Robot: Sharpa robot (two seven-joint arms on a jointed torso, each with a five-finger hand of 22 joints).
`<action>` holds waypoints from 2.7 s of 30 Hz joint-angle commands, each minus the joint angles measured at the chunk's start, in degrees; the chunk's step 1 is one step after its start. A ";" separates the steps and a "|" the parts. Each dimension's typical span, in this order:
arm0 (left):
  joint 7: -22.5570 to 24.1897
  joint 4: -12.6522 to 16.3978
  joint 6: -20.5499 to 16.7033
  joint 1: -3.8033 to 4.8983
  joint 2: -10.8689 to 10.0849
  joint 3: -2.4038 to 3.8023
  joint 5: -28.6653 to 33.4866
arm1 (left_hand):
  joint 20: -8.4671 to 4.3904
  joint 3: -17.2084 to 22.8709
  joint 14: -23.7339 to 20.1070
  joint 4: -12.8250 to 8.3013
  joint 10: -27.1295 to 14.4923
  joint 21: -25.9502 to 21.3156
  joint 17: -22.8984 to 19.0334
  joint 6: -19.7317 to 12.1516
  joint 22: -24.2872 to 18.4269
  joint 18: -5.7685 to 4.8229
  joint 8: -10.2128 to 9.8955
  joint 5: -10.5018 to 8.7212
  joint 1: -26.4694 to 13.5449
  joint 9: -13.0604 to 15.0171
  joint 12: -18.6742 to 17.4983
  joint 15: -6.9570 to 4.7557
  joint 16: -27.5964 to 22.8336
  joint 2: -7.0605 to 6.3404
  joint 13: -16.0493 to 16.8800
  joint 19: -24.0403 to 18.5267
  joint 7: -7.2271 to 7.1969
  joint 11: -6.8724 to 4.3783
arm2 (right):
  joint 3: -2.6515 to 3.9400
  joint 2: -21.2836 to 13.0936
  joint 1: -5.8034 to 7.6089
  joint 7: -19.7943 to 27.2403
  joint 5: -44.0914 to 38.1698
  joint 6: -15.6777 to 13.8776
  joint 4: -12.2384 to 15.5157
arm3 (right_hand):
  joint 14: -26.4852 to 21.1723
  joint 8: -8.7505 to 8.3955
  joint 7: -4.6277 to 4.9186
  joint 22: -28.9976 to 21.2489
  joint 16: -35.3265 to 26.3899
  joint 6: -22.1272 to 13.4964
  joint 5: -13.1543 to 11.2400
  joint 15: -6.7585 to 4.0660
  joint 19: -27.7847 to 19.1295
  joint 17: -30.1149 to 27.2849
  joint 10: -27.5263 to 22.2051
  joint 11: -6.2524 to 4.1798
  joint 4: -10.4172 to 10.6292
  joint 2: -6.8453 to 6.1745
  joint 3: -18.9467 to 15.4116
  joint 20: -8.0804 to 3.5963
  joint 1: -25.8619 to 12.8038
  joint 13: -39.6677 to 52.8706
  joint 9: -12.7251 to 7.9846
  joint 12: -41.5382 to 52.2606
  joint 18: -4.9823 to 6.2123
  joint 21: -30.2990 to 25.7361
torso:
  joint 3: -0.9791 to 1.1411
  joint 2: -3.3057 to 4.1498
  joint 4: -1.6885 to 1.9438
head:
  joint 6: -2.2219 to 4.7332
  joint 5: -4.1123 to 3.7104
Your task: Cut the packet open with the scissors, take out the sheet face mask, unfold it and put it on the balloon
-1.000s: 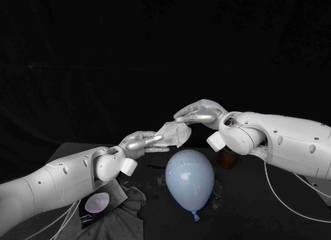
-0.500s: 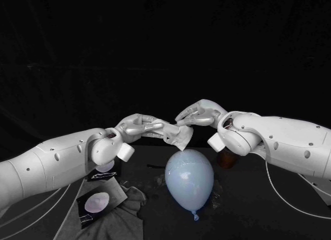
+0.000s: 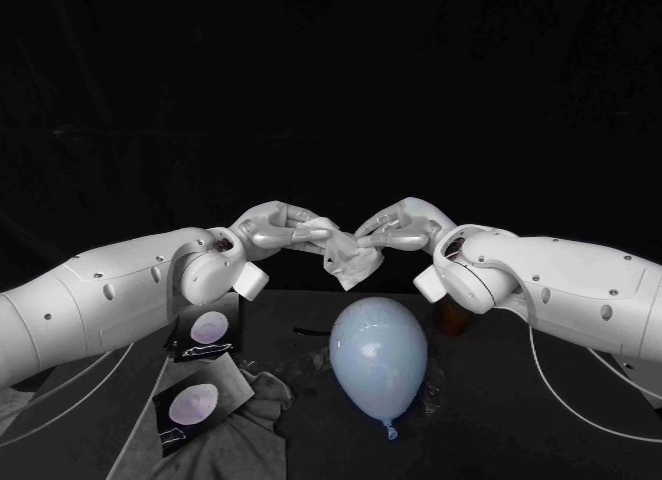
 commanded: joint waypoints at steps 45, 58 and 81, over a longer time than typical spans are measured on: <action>-2.62 0.70 3.76 2.68 0.92 0.96 11.65 | -2.88 48.69 10.94 -0.95 3.86 4.95 -6.48 -10.75 0.07 1.82 12.94 0.12 -23.04 10.79 -0.10 -1.50 -3.40 -8.56 0.04 11.49 0.90 -0.27 | -1.05 0.54 -4.49 10.20 21.49 11.33 -3.19 | -31.85 -5.31 3.91 -29.11 -7.77 -23.27 0.17 10.58 -19.62 -1.58 -23.88 7.22 19.56 -4.33 -26.41 4.03 -8.24 -19.55 2.11 -12.67 -3.77 -27.21 | -0.02 0.00 0.05 | -0.16 0.62; -2.63 0.62 2.47 2.71 0.81 0.96 11.91 | -3.32 49.16 10.72 -1.29 3.64 5.05 -6.75 -12.43 0.01 1.83 14.82 0.13 -23.96 12.36 -0.09 -1.58 -3.70 -8.08 0.05 13.15 0.99 -0.22 | -1.03 0.64 -4.75 11.07 26.01 17.06 -0.97 | -36.22 -6.16 4.03 -31.13 -6.98 -27.12 0.18 11.98 -21.12 -1.01 -26.88 5.88 24.07 -2.45 -34.16 4.01 -3.09 -20.13 1.88 -12.20 -5.38 -27.76 | -0.13 -0.02 0.14 | -0.31 0.55; -1.09 0.45 1.26 2.71 1.30 0.99 13.73 | -3.41 49.36 10.29 -1.55 3.65 4.97 -6.90 -12.83 -0.06 1.79 15.45 0.13 -24.09 12.86 -0.06 -1.57 -3.91 -8.07 0.07 13.60 0.96 -0.25 | -1.05 3.16 -5.13 7.94 25.67 17.02 -2.93 | -26.78 -0.92 4.39 -30.44 -1.09 -14.22 0.21 8.07 -18.53 0.00 -14.61 5.87 21.90 5.21 -35.85 4.04 8.24 -20.06 4.69 -7.08 -1.56 -27.21 | -0.15 0.02 0.12 | -0.15 0.31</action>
